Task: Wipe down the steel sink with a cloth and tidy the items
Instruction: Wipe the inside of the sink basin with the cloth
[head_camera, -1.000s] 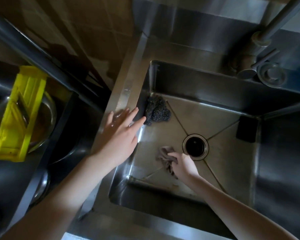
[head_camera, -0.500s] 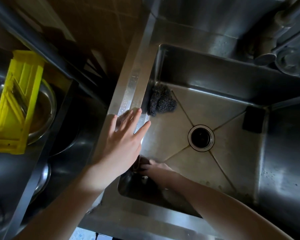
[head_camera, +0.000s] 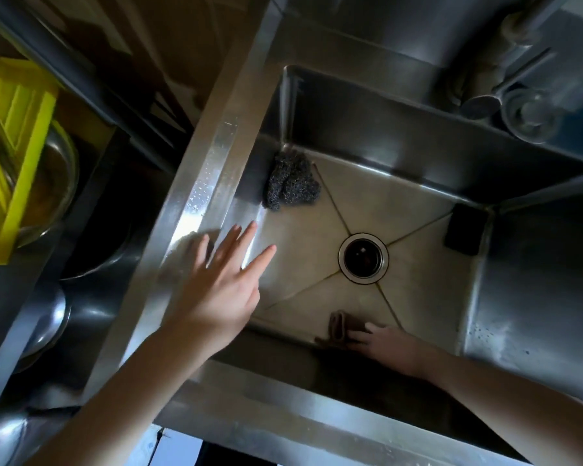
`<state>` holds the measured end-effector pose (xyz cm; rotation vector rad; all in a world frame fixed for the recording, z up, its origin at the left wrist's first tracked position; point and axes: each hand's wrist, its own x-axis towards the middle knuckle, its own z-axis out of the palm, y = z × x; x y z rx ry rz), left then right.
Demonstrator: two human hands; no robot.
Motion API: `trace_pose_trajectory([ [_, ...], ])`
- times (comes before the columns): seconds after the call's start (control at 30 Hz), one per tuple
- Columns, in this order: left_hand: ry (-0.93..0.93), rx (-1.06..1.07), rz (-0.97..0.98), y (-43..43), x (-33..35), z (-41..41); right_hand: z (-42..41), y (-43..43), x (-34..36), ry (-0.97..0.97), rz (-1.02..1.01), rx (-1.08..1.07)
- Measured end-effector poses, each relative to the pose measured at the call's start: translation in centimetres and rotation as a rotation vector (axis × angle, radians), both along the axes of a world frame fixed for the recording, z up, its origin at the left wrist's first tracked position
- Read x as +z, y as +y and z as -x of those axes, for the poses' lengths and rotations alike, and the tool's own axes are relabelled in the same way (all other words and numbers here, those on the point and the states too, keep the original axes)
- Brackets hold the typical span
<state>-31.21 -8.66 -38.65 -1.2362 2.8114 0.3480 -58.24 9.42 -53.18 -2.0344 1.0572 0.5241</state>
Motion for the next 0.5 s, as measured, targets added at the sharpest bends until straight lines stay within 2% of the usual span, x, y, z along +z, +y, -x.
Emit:
trace_pose_trajectory([
  [0.1, 0.039, 0.014, -0.045, 1.8, -0.3, 0.4, -0.6, -0.6, -0.1, -0.030, -0.013, 0.010],
  [0.37, -0.051, 0.125, -0.108, 5.4, -0.1, 0.5, -8.6, -6.1, -3.1, -0.102, 0.106, 0.102],
  [0.43, -0.050, 0.145, -0.097, 6.1, -0.3, 0.4, -9.3, -7.1, -4.0, -0.098, 0.128, 0.025],
  [0.5, -0.058, 0.162, -0.092, 6.6, -0.5, 0.4, -8.1, -7.4, -4.4, -0.094, 0.189, -0.150],
])
